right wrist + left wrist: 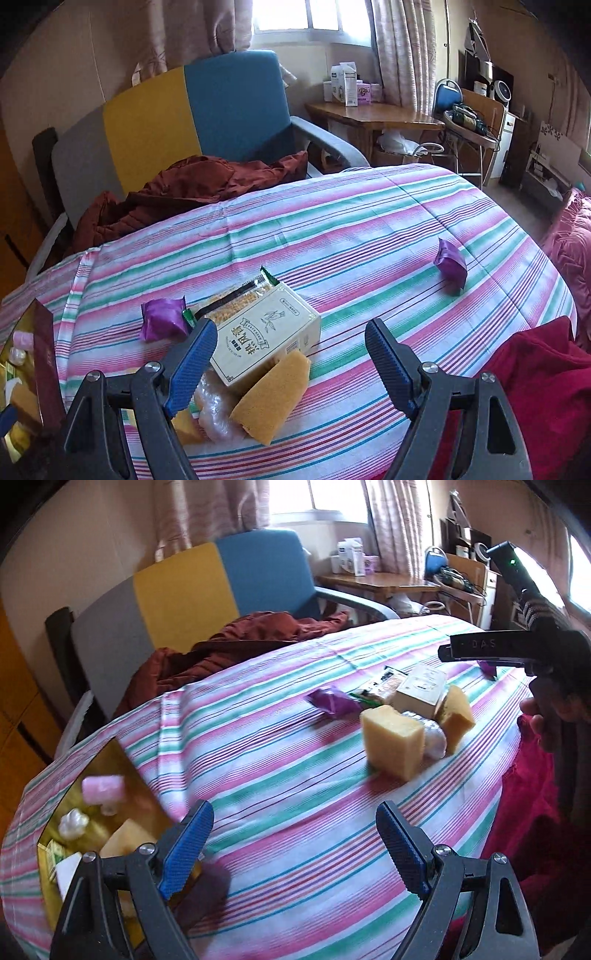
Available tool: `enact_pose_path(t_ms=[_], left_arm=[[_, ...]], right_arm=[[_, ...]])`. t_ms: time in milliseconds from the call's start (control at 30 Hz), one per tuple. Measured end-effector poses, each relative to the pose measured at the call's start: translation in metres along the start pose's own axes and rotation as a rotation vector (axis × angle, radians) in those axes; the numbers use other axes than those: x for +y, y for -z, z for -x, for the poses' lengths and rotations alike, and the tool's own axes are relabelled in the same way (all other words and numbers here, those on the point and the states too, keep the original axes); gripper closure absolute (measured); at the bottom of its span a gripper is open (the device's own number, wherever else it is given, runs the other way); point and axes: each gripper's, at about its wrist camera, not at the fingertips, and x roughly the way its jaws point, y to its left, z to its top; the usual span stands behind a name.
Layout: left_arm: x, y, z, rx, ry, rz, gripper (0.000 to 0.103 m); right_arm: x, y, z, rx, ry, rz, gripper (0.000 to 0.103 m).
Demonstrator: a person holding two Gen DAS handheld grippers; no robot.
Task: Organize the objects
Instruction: 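Move both grippers from the gold tray back to the remaining items, then grasp a yellow sponge with left gripper while right grasps another yellow sponge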
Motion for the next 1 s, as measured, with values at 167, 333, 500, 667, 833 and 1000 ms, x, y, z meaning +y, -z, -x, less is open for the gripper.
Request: enact_pose_path(t_ms=[167, 333, 500, 667, 833, 1000], left_arm=[[-0.013, -0.015, -0.019, 0.008, 0.070, -0.011, 0.010], [-0.027, -0.028, -0.040, 0.004, 0.124, -0.056, 0.008], [-0.039, -0.042, -0.059, -0.001, 0.200, -0.091, 0.004], [-0.050, -0.054, -0.078, -0.005, 0.260, -0.116, 0.003], [-0.054, -0.059, -0.101, 0.033, 0.334, -0.071, 0.010], [-0.052, -0.053, -0.113, 0.091, 0.412, -0.009, 0.044]], right_arm=[[-0.013, 0.001, -0.008, 0.048, -0.004, -0.064, 0.019], [-0.020, 0.002, -0.014, 0.085, -0.013, -0.100, 0.019], [-0.026, 0.002, -0.017, 0.098, -0.031, -0.134, 0.019], [-0.030, 0.002, -0.020, 0.114, -0.045, -0.158, 0.019], [-0.028, 0.003, -0.025, 0.135, -0.052, -0.151, 0.019], [-0.025, 0.006, -0.034, 0.183, -0.092, -0.149, 0.019]])
